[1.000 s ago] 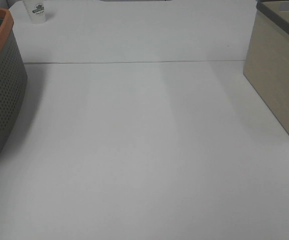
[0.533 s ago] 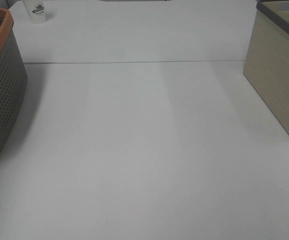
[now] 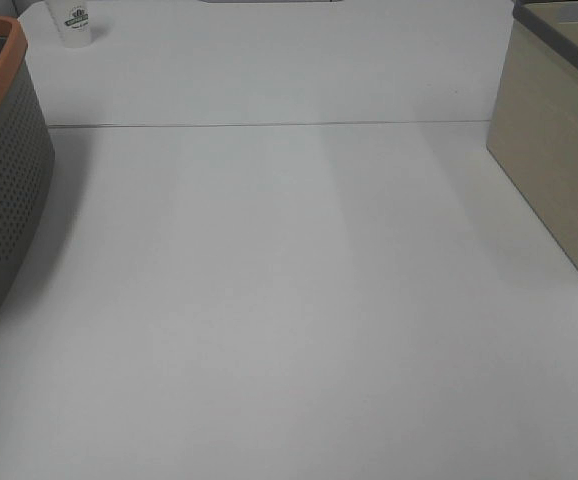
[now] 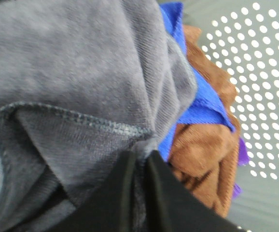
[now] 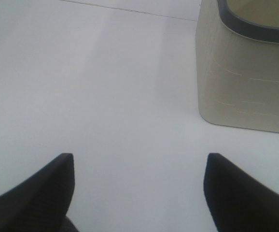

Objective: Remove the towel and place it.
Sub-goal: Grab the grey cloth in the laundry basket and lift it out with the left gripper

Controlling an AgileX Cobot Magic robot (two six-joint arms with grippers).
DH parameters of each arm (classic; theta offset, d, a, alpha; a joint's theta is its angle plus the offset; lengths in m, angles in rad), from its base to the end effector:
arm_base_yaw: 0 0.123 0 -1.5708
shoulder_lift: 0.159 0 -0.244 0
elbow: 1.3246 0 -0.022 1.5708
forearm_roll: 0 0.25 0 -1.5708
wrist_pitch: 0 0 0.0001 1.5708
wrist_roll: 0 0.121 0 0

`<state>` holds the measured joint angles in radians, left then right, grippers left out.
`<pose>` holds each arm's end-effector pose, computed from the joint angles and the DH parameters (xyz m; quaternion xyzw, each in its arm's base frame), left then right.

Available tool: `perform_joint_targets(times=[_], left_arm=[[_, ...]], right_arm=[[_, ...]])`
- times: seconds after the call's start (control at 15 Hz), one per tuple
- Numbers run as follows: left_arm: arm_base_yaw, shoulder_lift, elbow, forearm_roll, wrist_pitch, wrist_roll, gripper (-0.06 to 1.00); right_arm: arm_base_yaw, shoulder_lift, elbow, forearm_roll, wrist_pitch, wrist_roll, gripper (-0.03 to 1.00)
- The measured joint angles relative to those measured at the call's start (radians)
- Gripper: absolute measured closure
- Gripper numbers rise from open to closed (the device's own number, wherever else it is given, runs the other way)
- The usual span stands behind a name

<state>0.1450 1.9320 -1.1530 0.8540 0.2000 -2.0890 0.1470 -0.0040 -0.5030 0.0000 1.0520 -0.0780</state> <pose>0.4021 0.0771 0.1043 -0.6156 0.6956 -0.1305 0.3466 0.0616 0.0091 0.2653 -0.0953 0.8437 0.0182 0.5279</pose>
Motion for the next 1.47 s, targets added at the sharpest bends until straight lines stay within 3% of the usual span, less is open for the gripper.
perform_joint_targets(times=[0.27, 0.87, 1.13, 1.47], left_arm=[[0.0, -0.007, 0.0, 0.0, -0.08, 0.0, 0.94], [0.0, -0.288, -0.013, 0.014, -0.091, 0.042, 0.94], [0.0, -0.395, -0.108, 0.047, -0.169, 0.076, 0.94], [0.0, -0.423, -0.354, 0.054, -0.356, 0.124, 0.94]], right_arm=[[0.0, 0.0, 0.0, 0.0, 0.0, 0.0, 0.23], [0.0, 0.0, 0.0, 0.0, 0.0, 0.0, 0.23], [0.0, 0.0, 0.0, 0.0, 0.0, 0.0, 0.23], [0.0, 0.0, 0.0, 0.0, 0.0, 0.0, 0.23]])
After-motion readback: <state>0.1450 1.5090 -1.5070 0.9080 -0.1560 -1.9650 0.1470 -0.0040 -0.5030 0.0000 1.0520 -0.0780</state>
